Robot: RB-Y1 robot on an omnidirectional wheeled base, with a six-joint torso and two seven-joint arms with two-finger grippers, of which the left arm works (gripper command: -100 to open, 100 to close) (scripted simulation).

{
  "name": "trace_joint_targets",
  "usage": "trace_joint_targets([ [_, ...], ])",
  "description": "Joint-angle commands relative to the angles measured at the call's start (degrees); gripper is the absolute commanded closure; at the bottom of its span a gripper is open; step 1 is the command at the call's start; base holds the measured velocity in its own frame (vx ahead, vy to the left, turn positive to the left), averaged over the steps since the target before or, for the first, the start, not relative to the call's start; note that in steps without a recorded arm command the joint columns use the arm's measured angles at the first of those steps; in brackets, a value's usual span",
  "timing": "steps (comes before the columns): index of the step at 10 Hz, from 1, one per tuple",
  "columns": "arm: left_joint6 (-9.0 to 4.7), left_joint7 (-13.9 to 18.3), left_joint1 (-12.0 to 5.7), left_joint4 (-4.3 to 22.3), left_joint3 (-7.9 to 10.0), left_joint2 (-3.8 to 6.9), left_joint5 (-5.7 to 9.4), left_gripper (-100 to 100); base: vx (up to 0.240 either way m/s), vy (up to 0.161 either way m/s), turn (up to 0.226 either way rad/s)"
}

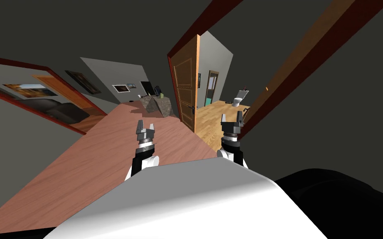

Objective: Push the door open

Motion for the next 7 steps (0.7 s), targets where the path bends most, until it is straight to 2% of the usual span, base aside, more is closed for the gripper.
trace_joint_targets([
  [1,0.1,-0.27,-1.37,2.14,-0.99,0.43,0.24,-100,0.161,0.065,-0.085],
  [7,0.28,-0.67,-5.22,8.22,-3.19,1.62,1.15,-100,0.117,0.044,-0.068],
])
